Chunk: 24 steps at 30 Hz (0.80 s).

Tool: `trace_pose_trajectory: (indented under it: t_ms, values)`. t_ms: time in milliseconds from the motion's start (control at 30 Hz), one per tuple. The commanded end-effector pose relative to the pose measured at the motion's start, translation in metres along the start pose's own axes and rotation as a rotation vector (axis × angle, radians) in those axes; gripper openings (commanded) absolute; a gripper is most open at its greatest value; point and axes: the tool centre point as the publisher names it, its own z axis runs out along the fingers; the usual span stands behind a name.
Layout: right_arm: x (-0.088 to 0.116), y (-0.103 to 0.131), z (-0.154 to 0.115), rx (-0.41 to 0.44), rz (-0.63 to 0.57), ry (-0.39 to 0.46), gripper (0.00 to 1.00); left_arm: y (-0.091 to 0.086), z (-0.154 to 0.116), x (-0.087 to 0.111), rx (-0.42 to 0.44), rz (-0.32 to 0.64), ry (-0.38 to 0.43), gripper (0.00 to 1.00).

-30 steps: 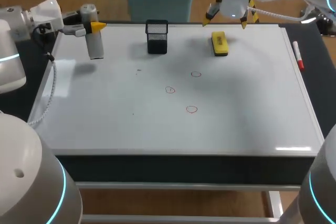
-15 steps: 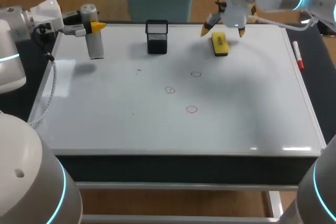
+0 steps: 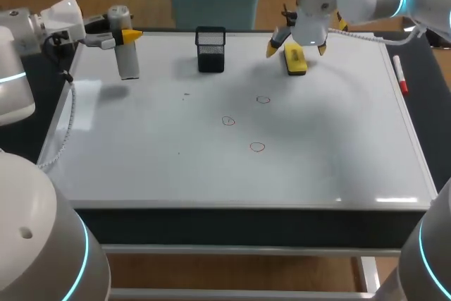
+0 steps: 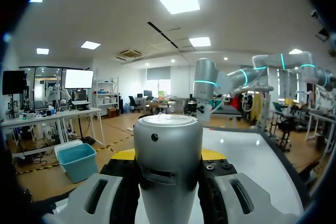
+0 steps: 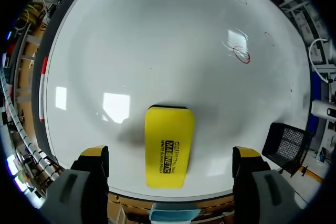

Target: Pick up the inspection probe, press it on each red-marked spot on the whiteboard one by one, put down the probe, pick up the eraser, and wipe off all the red marks.

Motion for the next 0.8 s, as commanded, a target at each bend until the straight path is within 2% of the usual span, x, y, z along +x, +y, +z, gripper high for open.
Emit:
trace_pose_trajectory:
  t_ms: [33,400,433,467,533,567,633,667,800]
  values:
    - [0.0015,-0.0036,0.0023,-0.009,-0.007,0.001,1.00,-0.0004,0.0006,0.0006,0.002,0.002,-0.003,0.00]
    - [0.0006,-0.0078,0.0081,-0.024,-0.014,0.022,0.99,-0.0004,0.0006,0.0006,0.002,0.002,-0.003,0.00]
    - [0.0003,-0.0079,0.0079,-0.024,-0.014,0.023,0.65,-0.0004,0.0006,0.0006,0.002,0.002,-0.003,0.00]
    - [0.0002,-0.0081,0.0078,-0.024,-0.014,0.024,0.45,-0.0004,0.0006,0.0006,0.002,0.002,-0.003,0.00]
    - [0.0005,-0.0089,0.0076,-0.025,-0.012,0.024,0.38,-0.0004,0.0006,0.0006,0.002,0.002,-0.003,0.00]
    - [0.0006,-0.0089,0.0076,-0.026,-0.011,0.023,0.26,-0.0004,0.0006,0.0006,0.002,0.002,-0.003,0.00]
    - [0.0019,-0.0081,0.0088,-0.029,-0.009,0.022,0.14,-0.0004,0.0006,0.0006,0.002,0.002,-0.003,0.00]
    - [0.0026,-0.0078,0.0092,-0.032,-0.006,0.022,0.00,-0.0004,0.0006,0.0006,0.002,0.002,-0.003,0.00]
    - [0.0043,-0.0054,0.0027,-0.022,0.002,0.025,0.00,-0.0004,0.0006,0.0006,0.002,0.002,-0.003,0.00]
